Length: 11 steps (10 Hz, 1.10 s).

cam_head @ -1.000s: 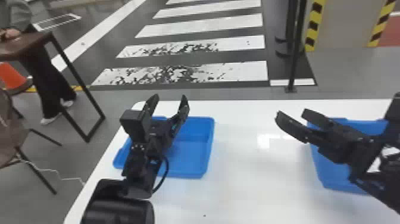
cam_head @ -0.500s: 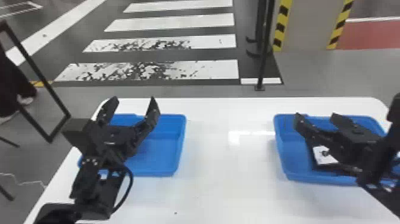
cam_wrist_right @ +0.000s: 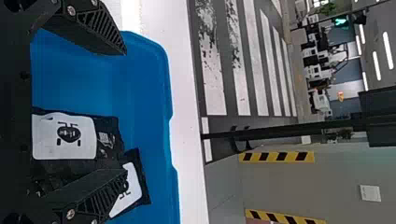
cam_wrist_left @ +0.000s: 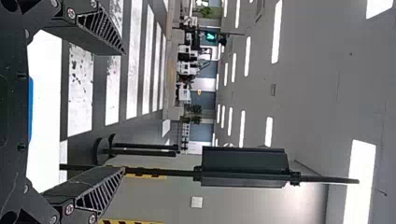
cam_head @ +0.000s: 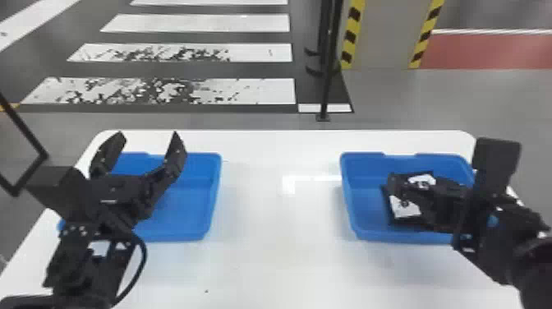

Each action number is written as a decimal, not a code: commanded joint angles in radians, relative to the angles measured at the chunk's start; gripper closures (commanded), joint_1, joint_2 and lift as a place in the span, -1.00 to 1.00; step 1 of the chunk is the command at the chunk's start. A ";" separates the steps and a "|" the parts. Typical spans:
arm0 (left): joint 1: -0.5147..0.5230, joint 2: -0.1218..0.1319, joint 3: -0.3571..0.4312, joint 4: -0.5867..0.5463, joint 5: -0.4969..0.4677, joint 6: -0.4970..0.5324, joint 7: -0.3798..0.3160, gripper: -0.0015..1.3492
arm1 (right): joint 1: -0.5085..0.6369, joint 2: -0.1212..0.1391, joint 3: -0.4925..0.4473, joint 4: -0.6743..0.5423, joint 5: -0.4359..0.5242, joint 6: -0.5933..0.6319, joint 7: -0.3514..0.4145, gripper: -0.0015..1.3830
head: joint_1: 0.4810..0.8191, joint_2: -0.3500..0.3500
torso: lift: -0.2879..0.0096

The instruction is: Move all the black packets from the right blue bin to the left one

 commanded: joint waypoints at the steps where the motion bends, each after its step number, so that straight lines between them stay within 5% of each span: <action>1: -0.002 0.002 -0.002 0.000 0.001 -0.002 0.000 -0.76 | -0.039 0.001 0.000 0.060 0.006 0.040 0.000 -0.82 | 0.27 0.02 | -0.01; 11: -0.002 0.000 0.004 0.002 0.023 -0.022 0.000 -0.76 | -0.115 -0.002 0.014 0.139 0.032 0.214 0.000 -0.75 | 0.27 0.00 | -0.01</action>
